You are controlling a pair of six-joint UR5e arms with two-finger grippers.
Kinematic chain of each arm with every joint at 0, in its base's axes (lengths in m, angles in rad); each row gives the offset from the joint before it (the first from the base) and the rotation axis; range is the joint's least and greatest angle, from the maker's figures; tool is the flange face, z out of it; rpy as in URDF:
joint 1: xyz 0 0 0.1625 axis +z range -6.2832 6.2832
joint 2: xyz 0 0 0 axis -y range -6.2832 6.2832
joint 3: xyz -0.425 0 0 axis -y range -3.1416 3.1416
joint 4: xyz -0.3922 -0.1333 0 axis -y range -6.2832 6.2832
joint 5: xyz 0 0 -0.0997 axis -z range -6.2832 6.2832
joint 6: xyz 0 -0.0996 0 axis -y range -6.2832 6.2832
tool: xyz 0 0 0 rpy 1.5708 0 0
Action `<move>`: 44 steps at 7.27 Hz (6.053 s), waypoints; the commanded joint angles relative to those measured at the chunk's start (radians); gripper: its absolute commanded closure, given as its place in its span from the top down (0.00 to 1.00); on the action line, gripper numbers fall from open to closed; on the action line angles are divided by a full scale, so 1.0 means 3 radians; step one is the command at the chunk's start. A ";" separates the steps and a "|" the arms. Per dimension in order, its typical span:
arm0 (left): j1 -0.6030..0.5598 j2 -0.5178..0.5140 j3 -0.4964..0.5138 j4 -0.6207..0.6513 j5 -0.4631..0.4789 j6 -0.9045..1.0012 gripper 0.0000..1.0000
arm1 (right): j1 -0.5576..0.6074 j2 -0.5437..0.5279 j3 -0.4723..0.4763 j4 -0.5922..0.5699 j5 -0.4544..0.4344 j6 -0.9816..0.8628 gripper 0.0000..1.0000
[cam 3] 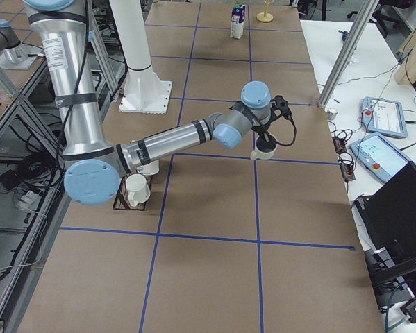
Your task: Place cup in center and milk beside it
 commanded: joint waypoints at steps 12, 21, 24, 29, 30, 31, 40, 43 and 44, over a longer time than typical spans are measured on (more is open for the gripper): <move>0.0000 -0.0005 0.0049 -0.0005 0.0000 -0.0052 0.98 | -0.2464 0.2435 -0.0781 -0.2663 -0.2191 0.2038 0.00; 0.0000 -0.0010 0.0075 -0.0005 0.0000 -0.0057 0.98 | -0.2526 0.2343 -0.0980 -0.2229 -0.2313 0.2043 0.55; 0.0005 -0.0010 0.0075 -0.0005 0.0000 -0.0057 0.98 | -0.2430 0.2429 -0.0782 -0.2233 -0.2365 0.2038 0.99; 0.0000 -0.0010 0.0070 -0.0005 0.0000 -0.0052 0.98 | -0.1098 0.1865 -0.0470 -0.2081 -0.1326 0.0938 0.99; 0.0000 -0.0010 0.0075 -0.0005 0.0000 -0.0052 0.98 | -0.0740 0.1487 -0.0424 -0.1928 -0.0973 0.0422 1.00; 0.0000 -0.0010 0.0070 -0.0005 -0.0005 -0.0052 0.98 | -0.0402 0.1195 -0.0423 -0.1851 -0.0731 -0.0110 1.00; 0.0000 -0.0010 0.0080 -0.0010 0.0000 -0.0042 0.98 | 0.1232 -0.1625 0.0400 -0.1855 -0.0365 -0.1996 1.00; 0.0000 -0.0015 0.0070 0.0000 0.0000 -0.0063 0.99 | 0.1160 -0.1009 0.0105 -0.2343 -0.0615 -0.2037 1.00; 0.0005 -0.0010 0.0085 0.0030 0.0000 -0.0063 0.99 | 0.1206 -0.0759 -0.0048 -0.2477 -0.0622 -0.2058 1.00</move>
